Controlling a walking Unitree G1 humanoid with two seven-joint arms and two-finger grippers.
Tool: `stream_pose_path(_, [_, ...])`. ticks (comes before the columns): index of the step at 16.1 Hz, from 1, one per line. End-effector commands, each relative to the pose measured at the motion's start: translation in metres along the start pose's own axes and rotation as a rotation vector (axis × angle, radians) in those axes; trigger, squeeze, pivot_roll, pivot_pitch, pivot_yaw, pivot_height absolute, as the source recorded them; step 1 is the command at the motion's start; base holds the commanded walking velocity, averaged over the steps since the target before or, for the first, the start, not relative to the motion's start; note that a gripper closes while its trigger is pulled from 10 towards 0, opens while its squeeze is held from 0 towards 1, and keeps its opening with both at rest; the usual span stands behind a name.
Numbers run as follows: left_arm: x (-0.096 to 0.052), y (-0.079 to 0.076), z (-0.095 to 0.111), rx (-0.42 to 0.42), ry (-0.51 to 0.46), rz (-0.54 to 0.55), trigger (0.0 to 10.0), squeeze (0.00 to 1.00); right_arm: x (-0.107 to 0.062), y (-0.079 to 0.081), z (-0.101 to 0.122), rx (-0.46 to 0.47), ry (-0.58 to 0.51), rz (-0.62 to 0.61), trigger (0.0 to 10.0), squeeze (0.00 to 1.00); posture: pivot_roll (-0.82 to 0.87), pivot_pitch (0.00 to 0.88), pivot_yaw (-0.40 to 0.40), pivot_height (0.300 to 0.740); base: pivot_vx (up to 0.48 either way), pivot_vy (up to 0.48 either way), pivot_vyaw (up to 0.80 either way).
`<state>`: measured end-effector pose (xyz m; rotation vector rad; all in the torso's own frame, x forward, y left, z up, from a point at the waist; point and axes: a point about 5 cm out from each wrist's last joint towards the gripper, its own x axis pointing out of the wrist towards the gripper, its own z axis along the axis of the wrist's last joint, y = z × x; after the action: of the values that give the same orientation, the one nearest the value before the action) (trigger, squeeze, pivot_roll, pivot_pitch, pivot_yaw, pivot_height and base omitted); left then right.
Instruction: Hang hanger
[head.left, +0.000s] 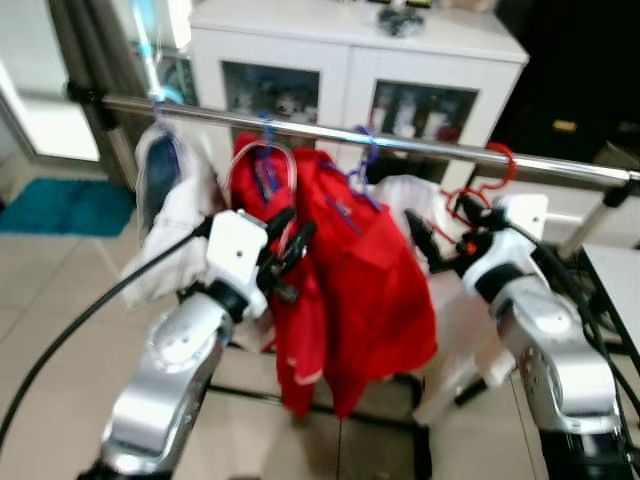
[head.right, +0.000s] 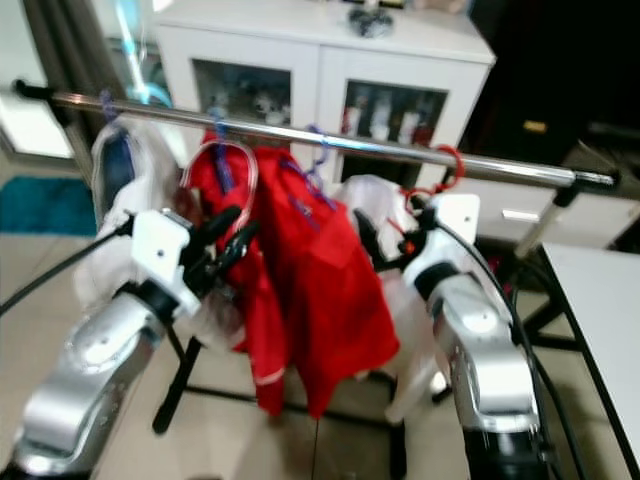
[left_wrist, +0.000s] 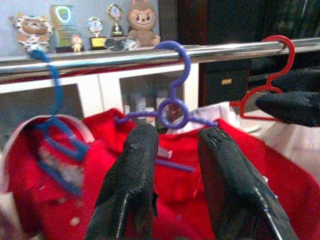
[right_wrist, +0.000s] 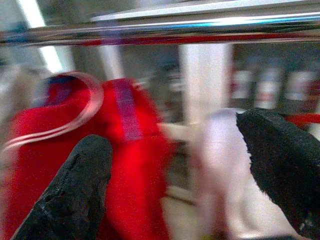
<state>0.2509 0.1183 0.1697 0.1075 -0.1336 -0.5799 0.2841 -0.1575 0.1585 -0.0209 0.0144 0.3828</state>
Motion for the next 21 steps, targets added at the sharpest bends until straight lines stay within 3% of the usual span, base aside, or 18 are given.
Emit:
stream_pose_path(1, [-0.002, -0.005, 0.003, -0.003, -0.007, -0.034, 10.0, 0.0, -0.001, -0.002, 0.004, 0.0, -0.002, 0.024, 10.0, 0.0, 0.14, 0.0, -0.049, 0.74, 0.0, 0.0, 0.0])
stream_pose_path(3, [-0.006, -0.009, 0.0, -0.013, 0.032, -0.107, 10.0, 0.0, 0.003, -0.007, 0.009, 0.023, -0.007, 0.036, 10.0, 0.0, 0.14, 0.0, -0.049, 0.74, 0.0, 0.0, 0.0])
stream_pose_path(4, [-0.008, -0.009, 0.0, -0.014, 0.052, -0.143, 10.0, 0.0, 0.006, -0.011, 0.009, 0.017, 0.015, 0.045, 10.0, 0.64, 0.13, 0.0, -0.049, 0.74, 0.0, 0.0, 0.0])
stream_pose_path(5, [-0.011, -0.008, -0.001, -0.017, 0.072, -0.168, 10.0, 0.0, 0.01, -0.016, 0.007, 0.035, 0.046, 0.041, 10.0, 1.0, 0.13, 0.0, -0.049, 0.74, 0.0, 0.0, 0.0])
stream_pose_path(9, [-0.025, 0.002, -0.006, -0.001, 0.14, -0.207, 10.0, 0.0, 0.029, -0.018, 0.014, 0.053, 0.06, 0.161, 10.0, 1.0, 0.14, 0.0, -0.049, 0.74, 0.0, 0.0, 0.0])
stream_pose_path(15, [-0.04, 0.01, -0.002, 0.021, 0.178, -0.249, 10.0, 0.0, 0.065, -0.02, 0.022, -0.035, 0.108, 0.264, 10.0, 1.0, 0.16, 0.0, -0.061, 0.74, 0.0, 0.0, 0.0])
stream_pose_path(16, [-0.04, 0.012, -0.002, 0.026, 0.178, -0.242, 10.0, 0.0, 0.071, -0.021, 0.023, -0.04, 0.109, 0.266, 10.0, 0.96, 0.17, 0.0, -0.064, 0.74, 0.0, 0.0, 0.0])
stream_pose_path(17, [-0.04, 0.013, -0.001, 0.028, 0.177, -0.238, 10.0, 0.0, 0.073, -0.021, 0.023, -0.038, 0.11, 0.266, 10.0, 0.19, 0.17, 0.0, -0.064, 0.74, 0.0, 0.0, 0.0])
stream_pose_path(18, [-0.04, 0.013, -0.001, 0.029, 0.178, -0.237, 10.0, 0.0, 0.078, -0.019, 0.023, -0.037, 0.117, 0.279, 10.0, 0.0, 0.17, 0.0, -0.064, 0.74, 0.0, 0.0, 0.0])
stream_pose_path(21, [-0.04, 0.013, 0.0, 0.028, 0.178, -0.243, 10.0, 0.0, 0.096, -0.013, 0.017, -0.013, 0.182, 0.246, 10.0, 0.0, 0.16, 0.0, -0.063, 0.74, 0.0, 0.0, 0.0])
